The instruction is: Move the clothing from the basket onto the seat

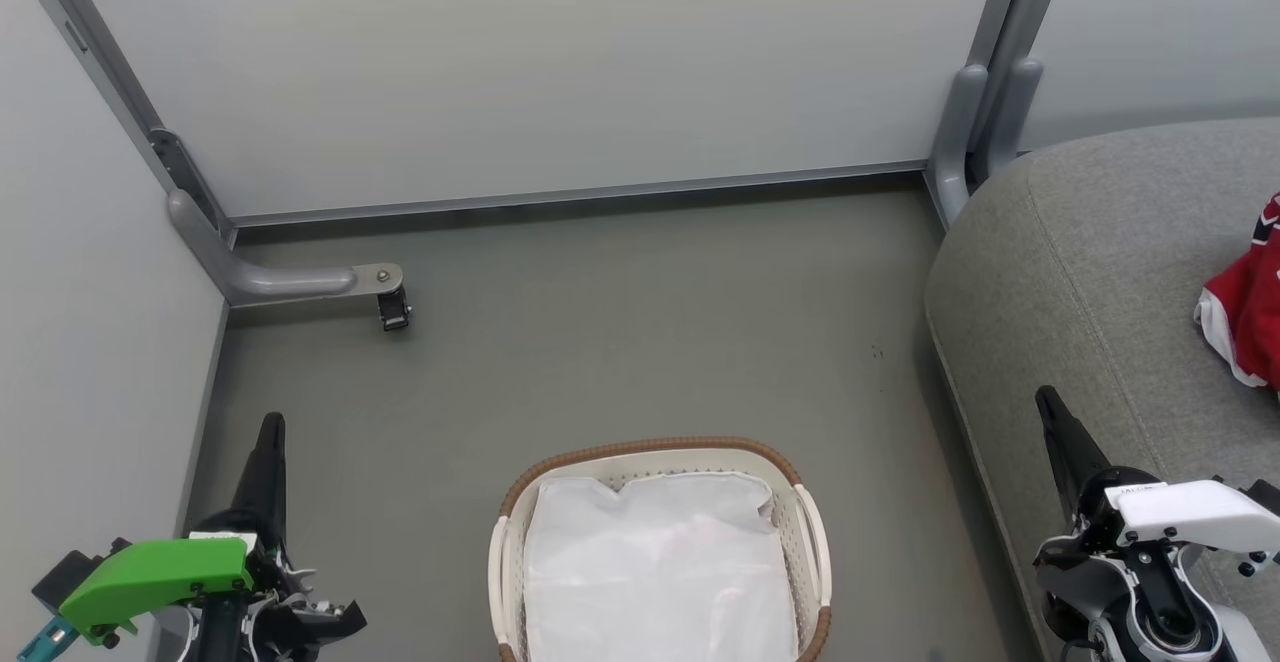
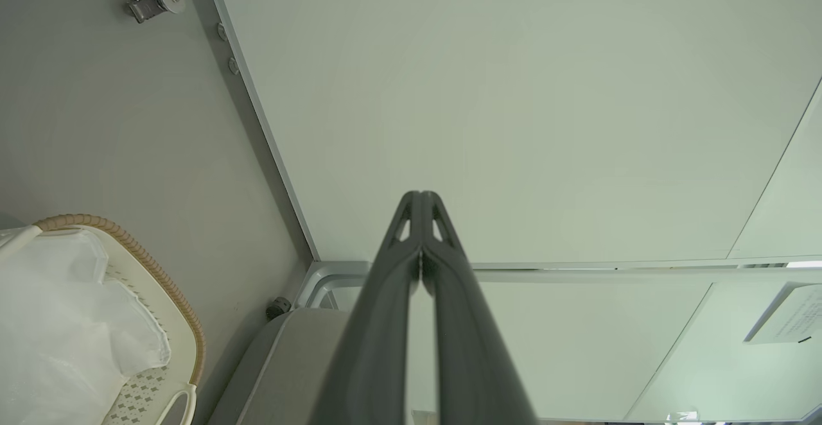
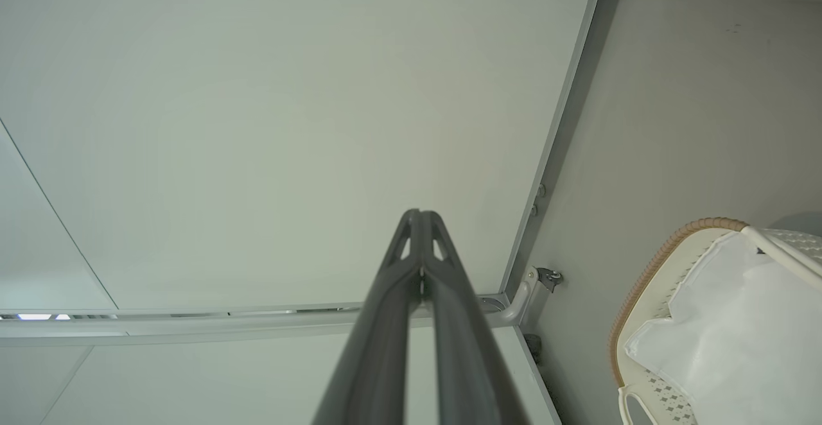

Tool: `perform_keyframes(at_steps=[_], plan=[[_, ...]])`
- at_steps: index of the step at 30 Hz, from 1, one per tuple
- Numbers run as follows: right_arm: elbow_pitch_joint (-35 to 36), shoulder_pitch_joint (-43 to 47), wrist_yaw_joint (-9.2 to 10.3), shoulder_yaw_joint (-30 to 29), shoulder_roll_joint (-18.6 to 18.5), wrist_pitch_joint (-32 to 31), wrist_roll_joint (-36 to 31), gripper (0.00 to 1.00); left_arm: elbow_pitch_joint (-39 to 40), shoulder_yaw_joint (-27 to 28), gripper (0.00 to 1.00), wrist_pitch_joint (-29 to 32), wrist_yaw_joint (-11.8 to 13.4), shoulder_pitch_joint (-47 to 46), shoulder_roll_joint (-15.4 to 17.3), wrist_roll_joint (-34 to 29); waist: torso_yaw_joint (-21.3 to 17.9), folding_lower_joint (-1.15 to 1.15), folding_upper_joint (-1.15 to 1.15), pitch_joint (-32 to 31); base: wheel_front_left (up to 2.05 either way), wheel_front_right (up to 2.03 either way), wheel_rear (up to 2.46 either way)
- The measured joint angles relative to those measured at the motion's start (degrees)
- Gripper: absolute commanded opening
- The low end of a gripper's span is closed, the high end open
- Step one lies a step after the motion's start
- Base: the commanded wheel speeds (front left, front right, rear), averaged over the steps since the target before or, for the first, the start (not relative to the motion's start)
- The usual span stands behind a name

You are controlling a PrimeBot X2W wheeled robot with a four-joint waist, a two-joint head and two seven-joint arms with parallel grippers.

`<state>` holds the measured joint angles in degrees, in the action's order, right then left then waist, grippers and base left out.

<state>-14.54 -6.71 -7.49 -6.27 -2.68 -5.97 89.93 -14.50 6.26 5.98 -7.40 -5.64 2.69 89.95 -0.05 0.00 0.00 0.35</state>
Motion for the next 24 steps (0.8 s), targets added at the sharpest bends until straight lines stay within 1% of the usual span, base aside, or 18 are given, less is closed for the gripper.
perform_keyframes(at_steps=[7,24], plan=[[0.51,0.21,0.0,-0.24,-0.01,-0.58,2.36,0.0,0.44,0.24,0.0,0.57,0.0,-0.06,0.0,2.35,0.05,0.0,0.0,-0.18,0.0,0.0,0.0],[0.53,0.21,0.0,-0.27,-0.02,-0.58,2.36,0.0,0.47,0.25,0.0,0.57,0.0,-0.22,0.0,2.36,0.05,0.0,0.0,-0.18,0.0,0.0,0.0]])
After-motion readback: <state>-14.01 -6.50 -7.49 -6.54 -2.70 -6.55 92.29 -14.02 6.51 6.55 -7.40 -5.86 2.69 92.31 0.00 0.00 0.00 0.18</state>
